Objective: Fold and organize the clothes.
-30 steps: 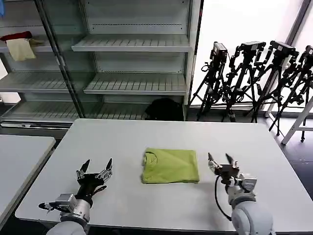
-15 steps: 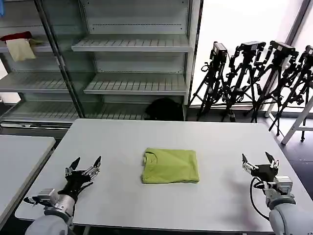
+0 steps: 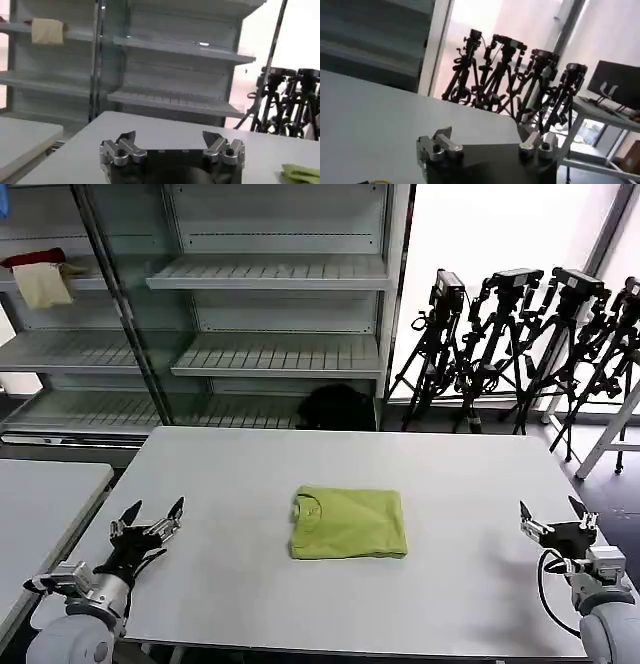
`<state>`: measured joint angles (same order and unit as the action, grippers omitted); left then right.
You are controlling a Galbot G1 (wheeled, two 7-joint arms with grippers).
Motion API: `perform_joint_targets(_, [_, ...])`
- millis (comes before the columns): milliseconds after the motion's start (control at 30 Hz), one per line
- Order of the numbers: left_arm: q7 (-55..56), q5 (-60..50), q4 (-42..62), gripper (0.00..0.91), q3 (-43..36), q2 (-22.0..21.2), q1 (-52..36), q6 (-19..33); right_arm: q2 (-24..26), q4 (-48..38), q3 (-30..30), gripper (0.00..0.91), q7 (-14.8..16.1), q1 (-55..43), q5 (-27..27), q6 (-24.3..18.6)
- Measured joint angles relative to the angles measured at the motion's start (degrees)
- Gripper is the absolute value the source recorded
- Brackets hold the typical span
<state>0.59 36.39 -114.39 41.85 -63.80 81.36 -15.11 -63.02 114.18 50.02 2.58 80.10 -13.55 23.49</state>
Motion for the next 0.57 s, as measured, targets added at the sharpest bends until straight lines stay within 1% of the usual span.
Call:
perform_joint_targets(200, [0.06, -0.26, 1.03, 0.907, 0.41, 1.22, 0.16, 1.31, 0.22, -0.16, 0.24, 0.907, 0.59, 0.08, -0.75, -0.27])
perform_joint_targets(567, [0.55, -2.29, 1.24, 0.907, 0.85, 1.44, 0.58, 2.27, 0.02, 0.16, 0.55, 0.907, 1.27, 0.28, -2.49, -0.56])
